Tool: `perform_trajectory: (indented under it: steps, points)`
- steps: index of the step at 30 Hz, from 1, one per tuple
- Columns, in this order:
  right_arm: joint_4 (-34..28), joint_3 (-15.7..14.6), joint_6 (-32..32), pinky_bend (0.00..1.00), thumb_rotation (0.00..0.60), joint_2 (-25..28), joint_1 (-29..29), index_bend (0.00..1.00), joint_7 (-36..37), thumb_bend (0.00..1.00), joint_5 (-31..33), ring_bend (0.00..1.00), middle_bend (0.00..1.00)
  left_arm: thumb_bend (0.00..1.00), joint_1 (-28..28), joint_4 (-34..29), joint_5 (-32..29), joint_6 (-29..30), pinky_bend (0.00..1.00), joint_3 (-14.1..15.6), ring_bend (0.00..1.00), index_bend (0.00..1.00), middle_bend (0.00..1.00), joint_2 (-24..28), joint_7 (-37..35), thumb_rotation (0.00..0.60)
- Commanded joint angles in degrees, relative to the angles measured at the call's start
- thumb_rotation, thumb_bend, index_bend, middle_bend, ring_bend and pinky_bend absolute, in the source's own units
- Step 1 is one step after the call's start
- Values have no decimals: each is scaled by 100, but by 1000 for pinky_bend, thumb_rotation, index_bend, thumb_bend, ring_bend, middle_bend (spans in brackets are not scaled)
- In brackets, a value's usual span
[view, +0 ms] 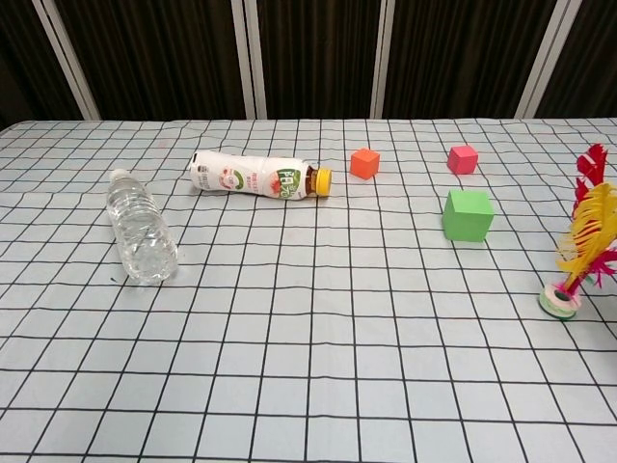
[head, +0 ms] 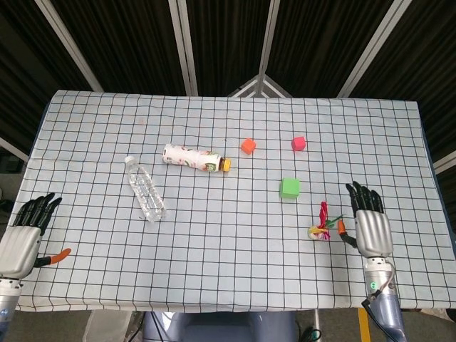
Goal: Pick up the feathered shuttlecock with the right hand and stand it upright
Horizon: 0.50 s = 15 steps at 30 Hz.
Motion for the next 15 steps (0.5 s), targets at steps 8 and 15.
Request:
perform_trajectory:
  steps: [8, 15]
  points:
    - [-143, -556, 429, 0, 600, 1276, -627, 0, 512, 399, -883, 0, 0, 0, 20, 50, 62, 88, 0, -4, 0, 0, 0, -20, 91, 600]
    - [353, -983, 880, 0, 600, 1538, -1007, 0, 595, 387, -1640, 0, 0, 0, 25, 173, 135, 182, 0, -24, 0, 0, 0, -52, 297, 600]
